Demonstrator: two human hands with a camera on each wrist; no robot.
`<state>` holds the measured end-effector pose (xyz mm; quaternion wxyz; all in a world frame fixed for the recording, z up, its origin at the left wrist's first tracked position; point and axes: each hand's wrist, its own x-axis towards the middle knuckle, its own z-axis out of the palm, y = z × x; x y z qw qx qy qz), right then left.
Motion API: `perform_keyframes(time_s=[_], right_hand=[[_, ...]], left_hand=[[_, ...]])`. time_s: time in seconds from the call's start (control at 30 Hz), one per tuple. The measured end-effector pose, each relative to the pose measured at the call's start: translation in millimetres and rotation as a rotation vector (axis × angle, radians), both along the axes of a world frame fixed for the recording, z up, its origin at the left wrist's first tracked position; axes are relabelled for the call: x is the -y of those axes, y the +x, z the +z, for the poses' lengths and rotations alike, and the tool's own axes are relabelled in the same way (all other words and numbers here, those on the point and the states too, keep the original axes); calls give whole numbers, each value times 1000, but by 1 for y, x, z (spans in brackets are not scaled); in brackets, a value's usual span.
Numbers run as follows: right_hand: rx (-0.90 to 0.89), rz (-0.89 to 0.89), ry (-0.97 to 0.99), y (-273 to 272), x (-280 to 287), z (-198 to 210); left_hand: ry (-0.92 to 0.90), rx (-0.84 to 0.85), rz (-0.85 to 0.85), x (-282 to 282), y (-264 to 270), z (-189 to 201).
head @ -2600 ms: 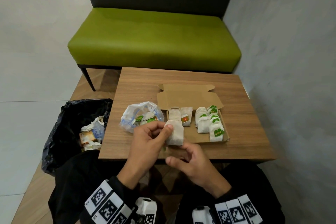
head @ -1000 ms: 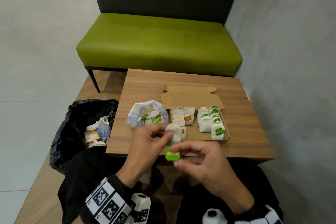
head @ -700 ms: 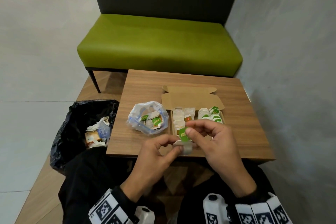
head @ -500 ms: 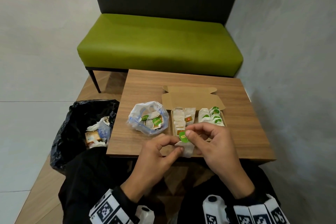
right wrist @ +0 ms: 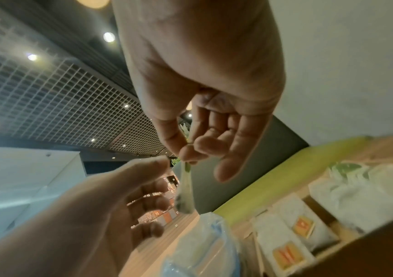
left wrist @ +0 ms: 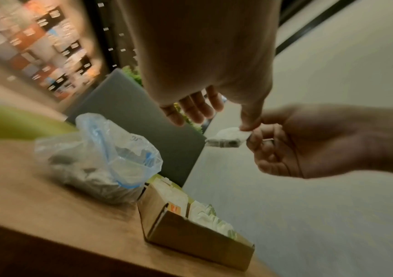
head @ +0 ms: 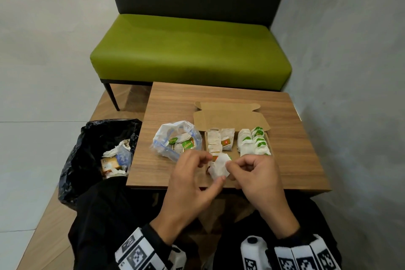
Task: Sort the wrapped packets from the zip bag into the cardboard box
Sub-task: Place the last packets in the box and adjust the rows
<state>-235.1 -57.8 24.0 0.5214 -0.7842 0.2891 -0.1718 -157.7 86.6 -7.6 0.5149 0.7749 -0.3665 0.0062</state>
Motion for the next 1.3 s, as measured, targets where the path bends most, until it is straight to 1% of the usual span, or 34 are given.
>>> perform_keyframes(time_s=[0.07,0.1,0.17,0.23,0.33,0.37,0.43,0.5,0.53,0.67,0.73,0.83,0.9,0.97,1.03,1.1,1.2,1.23,1.3], right_hand=[[-1,-26,100,2,-3,-4],[-2,-23,145,2,-5,-5],[8,10,195,2,-9,-6],[31,68,192,0,-9,-4],[18,146,193,-5,0,-3],[12,146,192,-7,3,-5],[23,91,144,-8,11,-8],[47,66,99,-8,19,-9],[55,93,95,-7,23,-8],[-5,250,68,-4,37,-2],[-20,274,47,-2,44,-2],[-71,285,-64,5,56,-9],[-104,288,-103,11,63,-12],[-161,300,-134,17,70,-12],[-240,327,-223,22,79,-10],[-308,317,-347,28,91,-8],[-403,209,-487,35,112,-9],[-434,191,-514,38,119,-13],[-490,219,-499,44,128,-22]], left_hand=[[116,111,-65,0,-4,-5],[146,131,-67,1,-5,-7],[137,118,-55,1,-5,-11],[76,35,-69,2,-3,-12],[-5,-175,-75,3,1,-13],[-11,-257,-76,3,2,-13],[-33,-400,-94,5,5,-11],[-49,-479,-124,9,7,-8],[-47,-499,-142,12,9,-7],[-6,-517,-183,26,14,-7],[9,-500,-190,32,17,-7],[19,-489,-177,42,18,-8],[23,-502,-154,49,20,-12],[25,-511,-131,56,23,-16],[46,-500,-100,62,25,-21],[117,-458,-52,64,26,-26],[276,-437,-49,60,27,-32],[331,-437,-66,59,26,-34],[417,-437,-107,55,24,-37]])
